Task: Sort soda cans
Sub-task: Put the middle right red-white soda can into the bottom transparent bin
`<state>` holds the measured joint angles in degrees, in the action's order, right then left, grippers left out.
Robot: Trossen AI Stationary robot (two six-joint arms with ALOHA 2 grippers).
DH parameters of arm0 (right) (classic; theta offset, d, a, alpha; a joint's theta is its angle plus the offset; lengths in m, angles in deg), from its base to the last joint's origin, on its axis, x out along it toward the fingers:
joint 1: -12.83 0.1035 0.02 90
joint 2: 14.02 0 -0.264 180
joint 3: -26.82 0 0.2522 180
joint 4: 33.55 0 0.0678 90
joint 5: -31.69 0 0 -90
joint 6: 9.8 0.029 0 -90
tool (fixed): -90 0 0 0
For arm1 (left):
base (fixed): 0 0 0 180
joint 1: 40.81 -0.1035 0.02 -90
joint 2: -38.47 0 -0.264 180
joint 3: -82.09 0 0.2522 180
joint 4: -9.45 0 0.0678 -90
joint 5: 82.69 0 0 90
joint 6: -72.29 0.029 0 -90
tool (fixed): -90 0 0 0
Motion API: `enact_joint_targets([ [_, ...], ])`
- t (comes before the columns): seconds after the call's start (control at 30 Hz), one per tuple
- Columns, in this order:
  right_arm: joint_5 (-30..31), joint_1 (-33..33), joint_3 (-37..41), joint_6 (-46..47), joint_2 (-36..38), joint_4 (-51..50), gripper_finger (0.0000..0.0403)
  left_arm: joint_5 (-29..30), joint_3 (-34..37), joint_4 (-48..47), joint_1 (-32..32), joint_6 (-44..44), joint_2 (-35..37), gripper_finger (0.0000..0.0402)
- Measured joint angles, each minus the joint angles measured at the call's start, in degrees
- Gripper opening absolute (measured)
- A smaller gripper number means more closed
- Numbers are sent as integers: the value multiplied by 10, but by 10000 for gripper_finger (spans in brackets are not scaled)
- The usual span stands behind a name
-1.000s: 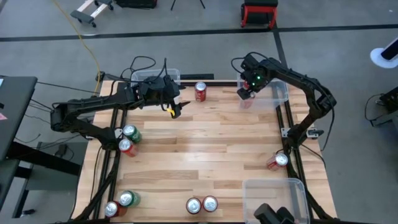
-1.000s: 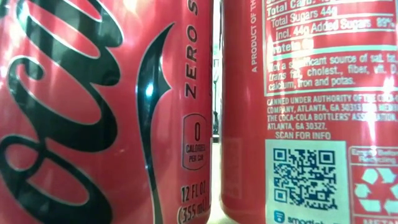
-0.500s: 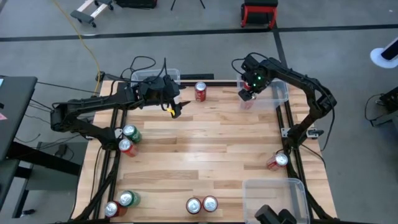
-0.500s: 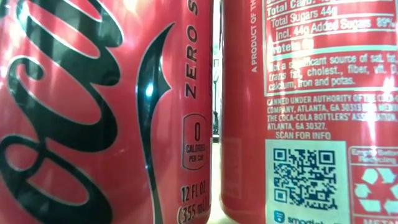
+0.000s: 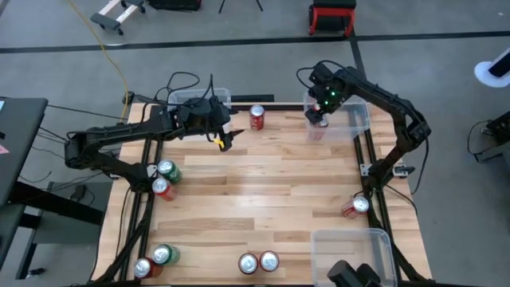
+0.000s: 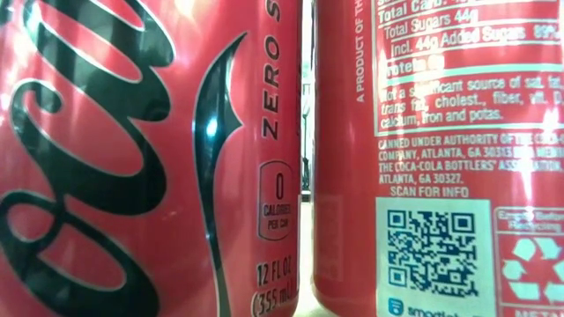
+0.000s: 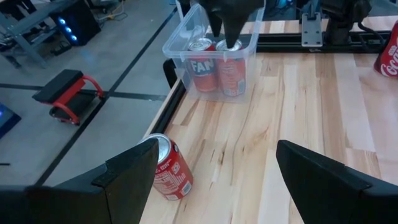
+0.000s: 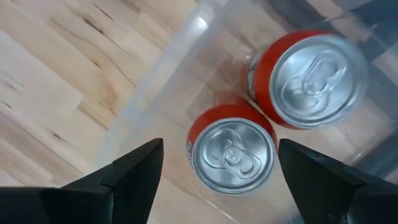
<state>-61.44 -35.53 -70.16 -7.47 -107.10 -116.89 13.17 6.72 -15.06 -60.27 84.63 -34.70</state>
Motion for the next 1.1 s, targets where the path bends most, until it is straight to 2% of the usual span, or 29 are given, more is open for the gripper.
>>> enact_joint_targets([
  [0.37, 0, 9, -54, 3, 2, -51, 333, 0, 0, -4, 0, 1, 0, 322],
  [0.53, 0, 22, -55, 37, 5, -28, 333, 0, 0, -18, 0, 5, 0, 322],
  [0.77, 1, 42, -43, 34, 5, 17, 333, 0, 0, -31, 0, -7, 0, 322],
  [1.1, 7, 59, -32, 61, 2, -2, 333, 0, 0, -31, 0, -12, 0, 322],
])
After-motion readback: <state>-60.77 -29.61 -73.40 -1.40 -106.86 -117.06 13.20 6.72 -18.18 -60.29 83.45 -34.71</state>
